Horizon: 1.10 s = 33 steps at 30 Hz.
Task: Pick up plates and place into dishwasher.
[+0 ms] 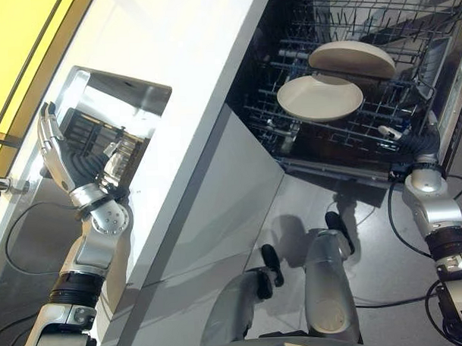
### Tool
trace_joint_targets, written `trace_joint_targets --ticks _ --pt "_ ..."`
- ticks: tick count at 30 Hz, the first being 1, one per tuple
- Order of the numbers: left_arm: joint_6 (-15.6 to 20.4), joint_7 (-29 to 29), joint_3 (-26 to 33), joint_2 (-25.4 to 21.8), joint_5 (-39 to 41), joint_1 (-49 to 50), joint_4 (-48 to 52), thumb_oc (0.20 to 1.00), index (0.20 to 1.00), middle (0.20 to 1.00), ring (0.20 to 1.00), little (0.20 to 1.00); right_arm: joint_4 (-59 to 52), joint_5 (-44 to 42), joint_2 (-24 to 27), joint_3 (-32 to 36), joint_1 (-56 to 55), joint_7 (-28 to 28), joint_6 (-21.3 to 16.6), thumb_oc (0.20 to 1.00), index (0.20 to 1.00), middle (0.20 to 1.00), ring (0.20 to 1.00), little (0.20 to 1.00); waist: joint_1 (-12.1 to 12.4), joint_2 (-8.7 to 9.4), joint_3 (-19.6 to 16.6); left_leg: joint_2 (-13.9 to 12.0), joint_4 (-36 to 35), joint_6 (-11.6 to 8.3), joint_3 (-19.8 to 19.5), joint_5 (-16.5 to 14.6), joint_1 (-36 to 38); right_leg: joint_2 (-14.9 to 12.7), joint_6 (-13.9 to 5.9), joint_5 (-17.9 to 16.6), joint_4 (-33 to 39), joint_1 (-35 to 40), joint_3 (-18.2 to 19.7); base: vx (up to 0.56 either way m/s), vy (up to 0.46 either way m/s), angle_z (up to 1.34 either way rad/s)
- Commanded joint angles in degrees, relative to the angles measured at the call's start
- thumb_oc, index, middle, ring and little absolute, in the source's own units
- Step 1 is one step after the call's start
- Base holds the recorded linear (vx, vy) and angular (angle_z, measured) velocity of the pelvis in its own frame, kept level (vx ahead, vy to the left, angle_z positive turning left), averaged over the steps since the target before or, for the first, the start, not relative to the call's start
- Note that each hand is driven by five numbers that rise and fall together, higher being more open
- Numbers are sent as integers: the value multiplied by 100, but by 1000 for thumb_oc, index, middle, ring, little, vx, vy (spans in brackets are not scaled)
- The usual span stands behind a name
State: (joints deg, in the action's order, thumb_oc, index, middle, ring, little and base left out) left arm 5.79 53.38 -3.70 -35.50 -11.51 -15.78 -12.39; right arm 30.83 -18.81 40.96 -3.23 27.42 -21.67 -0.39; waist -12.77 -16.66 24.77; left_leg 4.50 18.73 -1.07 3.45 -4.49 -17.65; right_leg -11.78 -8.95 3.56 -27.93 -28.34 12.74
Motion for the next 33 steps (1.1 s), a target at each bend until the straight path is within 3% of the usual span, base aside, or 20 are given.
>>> trace_joint_targets --ticks 1,8,16,25,33 --pt "-10 153 -82 4 246 -240 4 1000 1000 1000 1000 1000 -68 134 -67 -614 1116 462 -153 1000 1000 1000 1000 1000 326 -33 295 -83 1008 -397 -453 -756 -122 -564 55 -35 530 423 129 55 75 13" --pt "-98 72 -133 24 291 -239 57 1000 1000 1000 1000 1000 -23 17 -162 -680 1292 428 35 1000 1000 1000 1000 1000 452 -2 305 17 1164 -354 -431 -828 -286 -609 53 -111 475 305 106 51 78 5" --pt "-192 96 -224 -100 427 -445 118 1000 1000 1000 1000 1000 -136 51 -389 -781 1665 49 -4 1000 1000 1000 1000 1000 568 -20 502 53 1376 -311 -264 -842 -628 -707 109 -224 343 7 -28 11 59 12" --pt "-108 171 -148 -25 463 -153 413 1000 1000 1000 1000 1000 -95 210 -371 -948 2362 -93 117 1000 1000 1000 1000 1000 949 -178 502 201 1232 -262 -221 -652 -993 -806 186 -271 235 -377 -216 17 79 12" --pt "-119 33 -105 -155 561 -85 652 1000 1000 1000 1000 1000 130 54 -457 -1173 2862 42 -34 1000 1000 1000 1000 1000 1318 -209 502 222 1011 -254 -372 -433 -998 -931 229 -231 238 -283 -525 -16 -7 16"
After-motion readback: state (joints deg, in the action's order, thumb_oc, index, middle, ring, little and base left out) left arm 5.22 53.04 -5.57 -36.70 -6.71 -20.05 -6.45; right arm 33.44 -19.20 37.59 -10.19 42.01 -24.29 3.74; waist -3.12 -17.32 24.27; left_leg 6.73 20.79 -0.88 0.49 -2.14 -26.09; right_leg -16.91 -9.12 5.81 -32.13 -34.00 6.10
